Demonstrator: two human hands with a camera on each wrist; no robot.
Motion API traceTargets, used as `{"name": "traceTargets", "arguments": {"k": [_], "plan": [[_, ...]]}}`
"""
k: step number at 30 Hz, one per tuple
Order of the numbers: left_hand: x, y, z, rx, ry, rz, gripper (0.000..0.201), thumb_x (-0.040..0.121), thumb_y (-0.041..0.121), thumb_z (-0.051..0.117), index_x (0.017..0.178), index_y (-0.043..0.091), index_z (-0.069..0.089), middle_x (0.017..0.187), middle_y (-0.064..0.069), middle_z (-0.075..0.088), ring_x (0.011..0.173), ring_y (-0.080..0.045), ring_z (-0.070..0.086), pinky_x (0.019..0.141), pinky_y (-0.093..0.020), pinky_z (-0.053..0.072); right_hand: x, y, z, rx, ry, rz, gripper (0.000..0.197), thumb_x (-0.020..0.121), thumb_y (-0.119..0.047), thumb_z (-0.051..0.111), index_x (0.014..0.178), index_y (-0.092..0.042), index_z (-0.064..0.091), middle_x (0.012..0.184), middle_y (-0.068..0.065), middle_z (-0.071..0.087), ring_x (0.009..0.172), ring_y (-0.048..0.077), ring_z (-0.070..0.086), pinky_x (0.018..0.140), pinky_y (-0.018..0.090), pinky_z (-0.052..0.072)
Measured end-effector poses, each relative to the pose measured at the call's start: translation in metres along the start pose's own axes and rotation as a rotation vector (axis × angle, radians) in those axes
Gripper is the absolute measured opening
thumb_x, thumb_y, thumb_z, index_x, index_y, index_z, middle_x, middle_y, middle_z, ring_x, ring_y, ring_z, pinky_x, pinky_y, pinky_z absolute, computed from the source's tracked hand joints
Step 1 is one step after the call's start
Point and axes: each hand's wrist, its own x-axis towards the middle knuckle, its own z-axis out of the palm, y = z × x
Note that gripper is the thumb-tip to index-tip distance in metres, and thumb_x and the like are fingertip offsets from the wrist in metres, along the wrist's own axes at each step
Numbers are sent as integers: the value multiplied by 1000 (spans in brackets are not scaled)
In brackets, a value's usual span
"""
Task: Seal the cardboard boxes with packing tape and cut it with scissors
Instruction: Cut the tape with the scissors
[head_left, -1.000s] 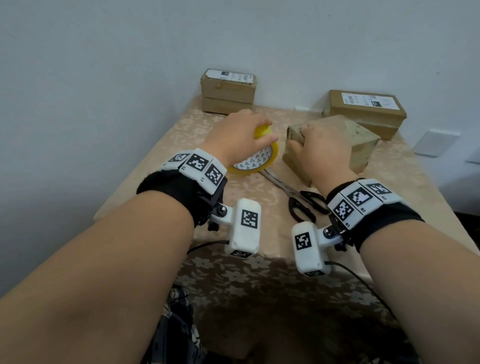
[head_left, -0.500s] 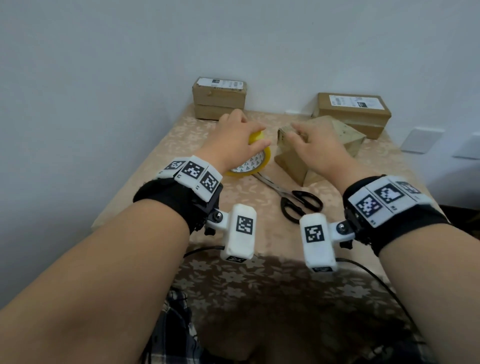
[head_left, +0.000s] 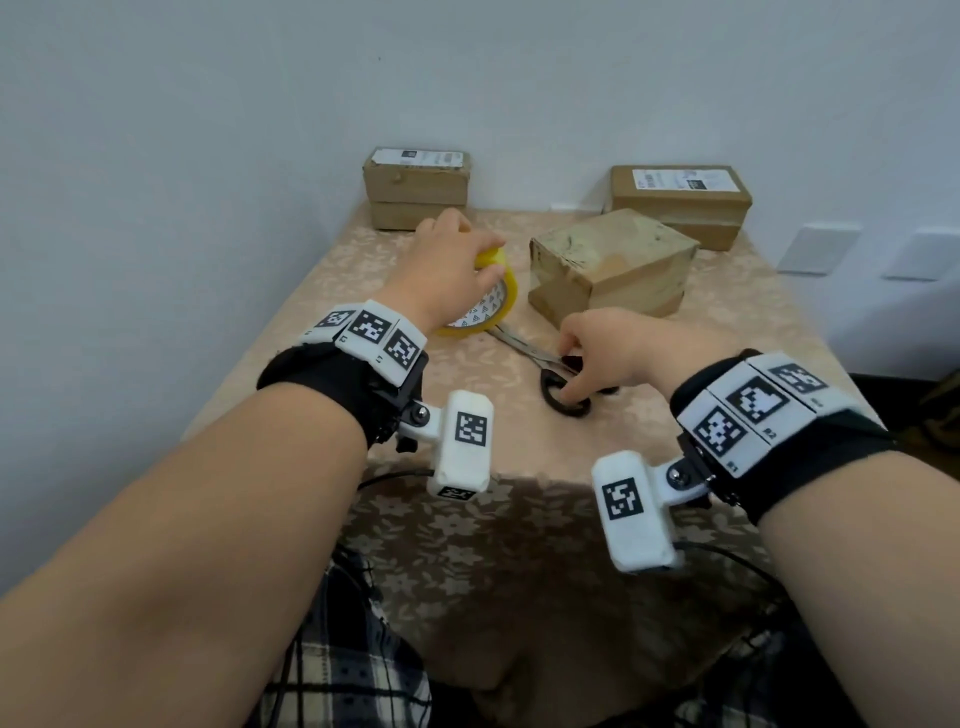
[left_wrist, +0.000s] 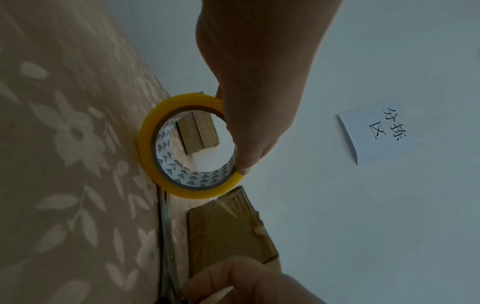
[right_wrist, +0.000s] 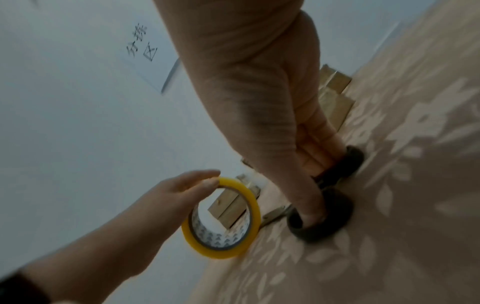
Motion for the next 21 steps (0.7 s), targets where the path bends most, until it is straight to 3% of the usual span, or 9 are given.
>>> {"name": "traceTargets", "arguments": {"k": [2,4,6,9,12,15,17,19,21], "plan": [[2,1,1,4,3,1,43,96,39,46,137,26,47,125,-9,42,120,-27,35,100,-38,32,2,-5,-1,-43,-1,-25,39,80,-28,74,110,-8,62,106,9,62,95,28,59,71,32,47],[3,1,1,3,4,-5,42,96,39,46,136,26,47,125,-9,42,120,-28,34,100,-39,33,3,-6,-3,-51,30,-17,16,83,-16,68,92,-4,63,89,11,62,80,29,59,64,32,47],[3,-1,0,14,8,-18,42,96,40,46,135,26,47,126,-9,43,120,-29,35,100,-41,34,3,-4,-8,-1,39,23,11,84,-9,61,77,-2,57,76,14,56,68,29,53,57,31,44],[3,-2,-1,38,16,-25,41,96,41,46,134,26,47,126,-10,44,118,-30,37,97,-41,35,-2,1,-14,44,-6,66,22,88,-9,55,100,4,68,94,21,66,72,30,58,60,31,48],[0,-4,-1,41,28,-31,40,96,41,45,133,27,49,124,-9,45,114,-29,40,95,-39,36,-9,11,-13,65,-39,139,22,90,-6,50,101,2,67,85,15,63,66,27,52,54,27,42],[-1,-1,-1,45,30,-38,38,96,42,44,132,28,50,124,-7,47,114,-29,41,97,-42,37,-15,24,-12,227,-72,175,28,90,-23,62,104,0,70,82,11,65,67,24,53,60,29,44],[0,2,-4,65,-8,-40,38,97,41,44,133,27,49,127,-8,46,115,-30,41,97,-42,36,-23,31,-10,395,-108,175,32,83,-42,71,91,-11,73,80,-1,70,68,19,55,63,24,48],[2,5,-8,89,-55,-47,39,97,40,44,134,25,48,131,-10,45,117,-32,42,97,-41,35,-35,34,-8,532,-128,170,20,84,-41,70,74,-25,64,64,-8,63,59,14,53,49,15,44],[5,7,-13,93,-106,-63,40,98,40,44,135,25,47,133,-11,43,119,-33,43,98,-41,35,-43,35,-4,703,-151,171,20,87,-36,67,71,-25,59,53,-5,55,52,12,47,46,18,41]]}}
